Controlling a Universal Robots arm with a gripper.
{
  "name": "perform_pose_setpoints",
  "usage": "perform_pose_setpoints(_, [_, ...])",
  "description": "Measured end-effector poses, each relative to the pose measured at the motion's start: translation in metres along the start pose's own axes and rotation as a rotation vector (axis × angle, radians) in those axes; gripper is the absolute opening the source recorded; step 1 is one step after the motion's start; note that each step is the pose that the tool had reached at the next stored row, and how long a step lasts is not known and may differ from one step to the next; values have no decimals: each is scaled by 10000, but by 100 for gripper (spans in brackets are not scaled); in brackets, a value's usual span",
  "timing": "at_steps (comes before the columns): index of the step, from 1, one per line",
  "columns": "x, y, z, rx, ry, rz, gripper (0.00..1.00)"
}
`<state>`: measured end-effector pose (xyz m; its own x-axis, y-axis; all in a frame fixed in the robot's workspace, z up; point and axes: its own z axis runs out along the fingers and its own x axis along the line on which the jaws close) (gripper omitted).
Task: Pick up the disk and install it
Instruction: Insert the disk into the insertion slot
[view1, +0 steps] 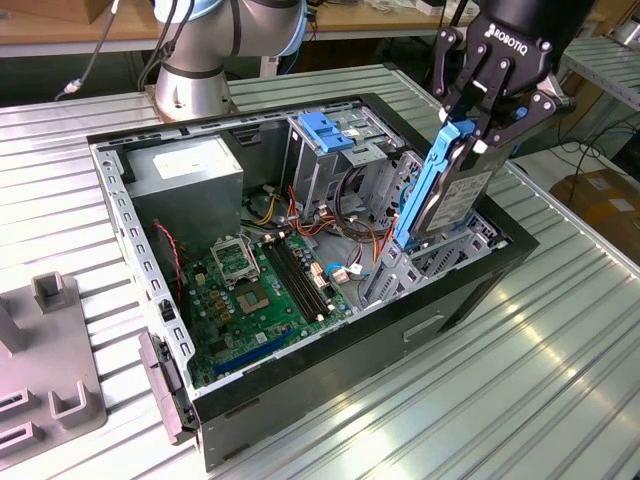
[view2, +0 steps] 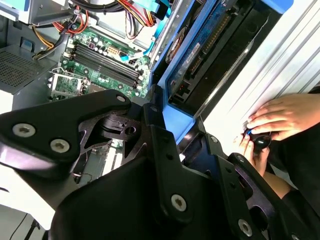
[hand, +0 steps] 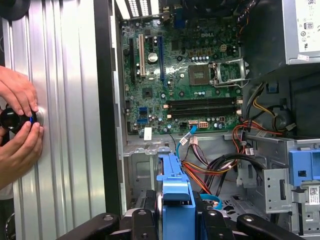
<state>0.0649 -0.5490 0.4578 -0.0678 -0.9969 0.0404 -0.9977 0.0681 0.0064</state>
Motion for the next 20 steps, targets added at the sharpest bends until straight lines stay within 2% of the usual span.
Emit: perform_pose_setpoints(20, [1, -22, 42, -1, -10, 0, 37])
